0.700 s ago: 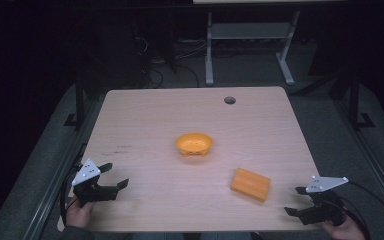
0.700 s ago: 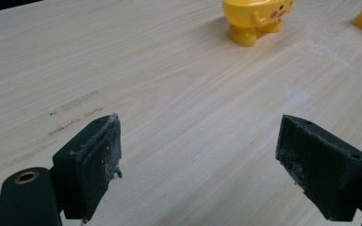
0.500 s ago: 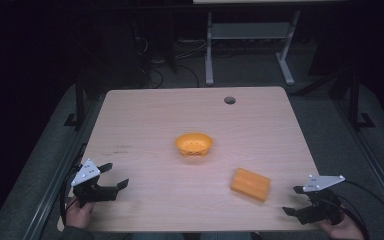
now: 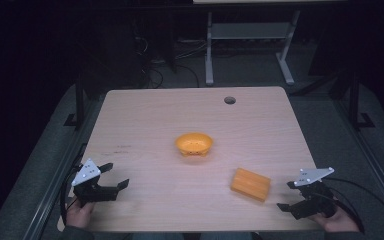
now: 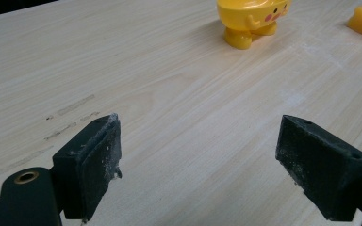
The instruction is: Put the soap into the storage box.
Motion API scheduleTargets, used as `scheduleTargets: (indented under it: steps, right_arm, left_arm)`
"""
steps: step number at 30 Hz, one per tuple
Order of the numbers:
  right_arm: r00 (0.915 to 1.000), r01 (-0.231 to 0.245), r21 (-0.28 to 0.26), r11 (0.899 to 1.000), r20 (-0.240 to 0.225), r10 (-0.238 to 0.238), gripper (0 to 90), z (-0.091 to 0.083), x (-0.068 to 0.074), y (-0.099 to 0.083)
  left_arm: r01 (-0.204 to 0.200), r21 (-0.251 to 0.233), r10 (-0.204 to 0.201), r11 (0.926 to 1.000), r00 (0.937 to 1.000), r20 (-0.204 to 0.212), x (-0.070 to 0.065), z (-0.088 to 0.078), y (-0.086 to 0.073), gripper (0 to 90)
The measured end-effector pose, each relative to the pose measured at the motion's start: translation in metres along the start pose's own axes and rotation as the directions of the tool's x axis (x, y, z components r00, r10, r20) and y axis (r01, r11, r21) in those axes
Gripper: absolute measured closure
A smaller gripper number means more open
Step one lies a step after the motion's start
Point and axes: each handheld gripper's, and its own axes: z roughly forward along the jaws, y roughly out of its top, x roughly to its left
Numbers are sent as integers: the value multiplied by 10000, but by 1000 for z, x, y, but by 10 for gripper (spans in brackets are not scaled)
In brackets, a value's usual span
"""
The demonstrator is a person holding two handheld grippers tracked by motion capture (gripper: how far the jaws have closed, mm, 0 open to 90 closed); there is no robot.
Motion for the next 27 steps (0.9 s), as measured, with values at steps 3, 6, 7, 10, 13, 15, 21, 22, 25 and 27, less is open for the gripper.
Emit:
scheduleTargets:
  steps: [3, 6, 7, 10, 13, 15, 21, 22, 25, 27]
  right_arm:
    - [10000, 88, 58, 9999, -46, -88, 161, 0, 1, 6]
    - [9997, 219, 89, 9997, -75, -218, 161, 0, 2, 12]
    - [9995, 293, 85, 9995, -80, -293, 161, 0, 2, 17]
    - [9994, 343, 155, 9993, -108, -341, 161, 0, 2, 22]
    - [9986, 523, 166, 9985, -127, -521, 160, 0, 2, 27]
    - [9985, 533, 170, 9984, -122, -531, 159, 0, 3, 28]
    - [9960, 857, 291, 9959, -285, -849, 157, 5, 4, 42]
    - [9959, 860, 337, 9957, -328, -849, 157, 6, 5, 44]
    - [9950, 959, 379, 9947, -317, -948, 157, 8, 6, 48]
    - [9937, 1065, 373, 9936, -388, -1051, 156, 10, 7, 52]
  left_arm:
    - [36, -19, -35, 10000, 10000, 5, -1, -1, 0, 143]
    - [61, -10, -60, 10000, 10000, 15, -1, 0, 0, 143]
    - [50, -16, -50, 10000, 10000, 13, -1, 0, 0, 143]
    - [44, -39, -44, 10000, 10000, 14, 0, 0, 0, 143]
    - [38, -25, -38, 10000, 10000, 24, 0, 0, 0, 143]
    - [33, -23, -33, 10000, 10000, 27, 0, 0, 0, 143]
    - [89, -143, -89, 9999, 10000, 37, -1, 0, 0, 143]
    - [41, -144, -40, 9999, 10000, 38, 0, 0, 1, 143]
    - [40, -115, -39, 9999, 10000, 68, -1, 0, 1, 143]
    - [20, -114, -19, 9999, 10000, 58, -1, 0, 1, 143]
